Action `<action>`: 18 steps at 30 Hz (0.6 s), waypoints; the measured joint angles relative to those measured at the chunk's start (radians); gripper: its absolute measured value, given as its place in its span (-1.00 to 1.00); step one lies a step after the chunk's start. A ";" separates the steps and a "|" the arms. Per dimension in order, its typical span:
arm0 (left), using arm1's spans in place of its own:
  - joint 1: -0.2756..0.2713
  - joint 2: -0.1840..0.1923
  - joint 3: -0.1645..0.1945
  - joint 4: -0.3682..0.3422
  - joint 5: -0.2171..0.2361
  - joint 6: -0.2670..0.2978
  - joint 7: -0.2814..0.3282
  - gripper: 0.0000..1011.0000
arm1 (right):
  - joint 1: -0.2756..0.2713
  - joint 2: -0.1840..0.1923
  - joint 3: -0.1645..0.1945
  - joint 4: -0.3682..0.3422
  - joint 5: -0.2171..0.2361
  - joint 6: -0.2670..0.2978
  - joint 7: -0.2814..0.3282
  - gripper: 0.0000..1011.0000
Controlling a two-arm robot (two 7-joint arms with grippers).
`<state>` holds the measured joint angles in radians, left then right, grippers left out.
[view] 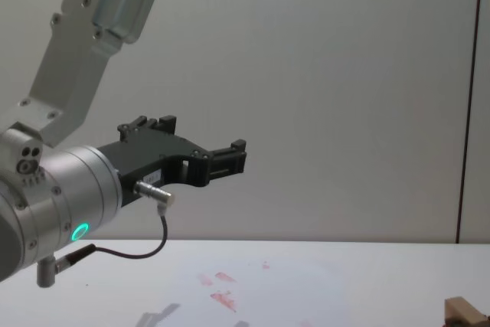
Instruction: Use the one hand to pick up the stamp and affix it onto the A4 paper.
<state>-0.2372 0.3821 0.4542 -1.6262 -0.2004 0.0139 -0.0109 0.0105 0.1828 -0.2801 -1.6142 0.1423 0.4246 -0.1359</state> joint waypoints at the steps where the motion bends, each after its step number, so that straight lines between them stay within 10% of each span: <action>1: 0.000 0.000 0.000 0.000 0.000 0.000 0.000 0.98 | 0.000 0.000 0.000 0.000 0.000 0.000 0.000 -0.51; 18: 0.000 0.000 0.000 0.000 0.000 0.000 0.000 0.98 | 0.017 -0.005 0.005 -0.006 -0.021 -0.069 0.027 -0.56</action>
<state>-0.2371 0.3821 0.4542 -1.6262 -0.2004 0.0139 -0.0109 0.0278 0.1775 -0.2746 -1.6199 0.1211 0.3558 -0.1088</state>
